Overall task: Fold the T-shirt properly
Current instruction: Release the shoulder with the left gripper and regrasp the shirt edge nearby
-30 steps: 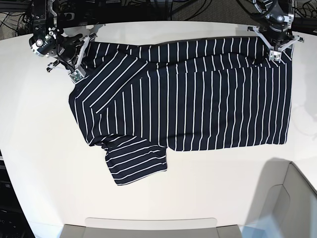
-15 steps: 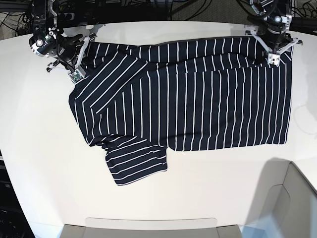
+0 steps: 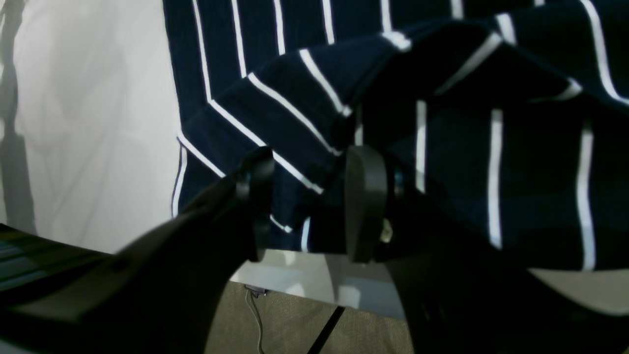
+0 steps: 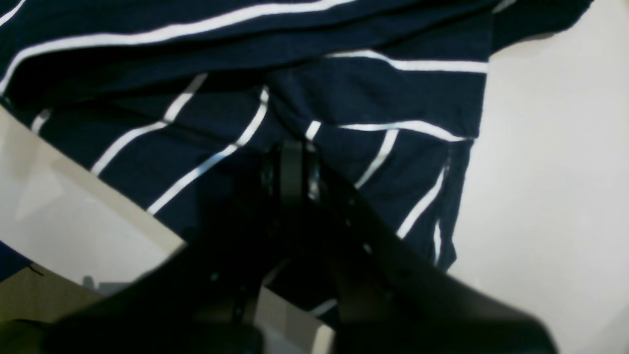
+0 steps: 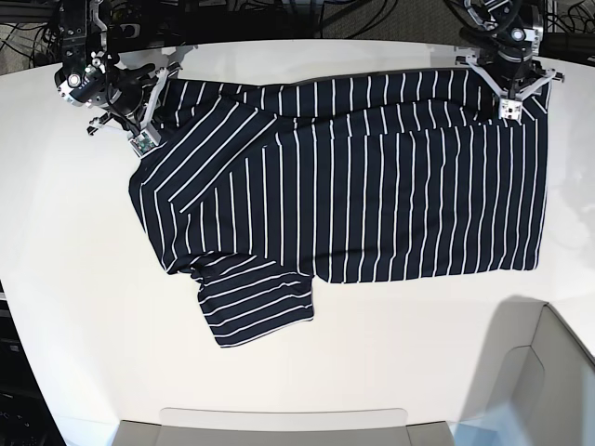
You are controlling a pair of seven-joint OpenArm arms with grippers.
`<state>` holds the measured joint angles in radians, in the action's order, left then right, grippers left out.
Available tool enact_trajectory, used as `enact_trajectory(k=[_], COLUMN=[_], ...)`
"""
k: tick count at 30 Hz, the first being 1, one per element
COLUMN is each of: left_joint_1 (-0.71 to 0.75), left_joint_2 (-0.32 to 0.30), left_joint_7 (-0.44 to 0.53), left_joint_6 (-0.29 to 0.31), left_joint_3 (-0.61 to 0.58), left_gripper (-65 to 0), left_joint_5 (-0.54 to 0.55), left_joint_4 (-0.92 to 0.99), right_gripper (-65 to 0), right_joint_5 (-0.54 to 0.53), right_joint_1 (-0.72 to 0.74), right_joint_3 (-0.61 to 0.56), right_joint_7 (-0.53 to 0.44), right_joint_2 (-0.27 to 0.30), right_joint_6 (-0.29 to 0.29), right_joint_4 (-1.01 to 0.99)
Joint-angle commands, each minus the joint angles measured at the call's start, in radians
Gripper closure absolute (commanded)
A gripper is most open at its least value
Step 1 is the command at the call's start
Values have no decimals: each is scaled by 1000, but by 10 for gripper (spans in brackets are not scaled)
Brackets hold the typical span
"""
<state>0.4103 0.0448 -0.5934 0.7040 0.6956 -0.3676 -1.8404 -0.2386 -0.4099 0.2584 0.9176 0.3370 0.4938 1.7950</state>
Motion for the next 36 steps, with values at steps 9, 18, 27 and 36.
enact_trajectory(k=[9,18,27,36], left_joint_1=[-77,-87,-179,-195], left_joint_2=[-12,-12,-12,-12], left_joint_7=[17,11,16,17], left_joint_6=[-6,-6,-6,-6], left_joint_3=[11,42,121,117], left_gripper=[-239,-236,-236,-236], left_joint_5=[-1,-1,-78,-98], left_joint_4=[74,74,77,114], right_gripper=[0,0,0,0], right_joint_5=[0,0,0,0], right_joint_1=[6,6,7,15], right_joint_3=[5,5,5,5], right_joint_7=[-4,-4,-4,-4], right_joint_2=[9,9,9,9], right_joint_6=[-2,-2,-2,-2], right_joint_4=[12,12,12,12])
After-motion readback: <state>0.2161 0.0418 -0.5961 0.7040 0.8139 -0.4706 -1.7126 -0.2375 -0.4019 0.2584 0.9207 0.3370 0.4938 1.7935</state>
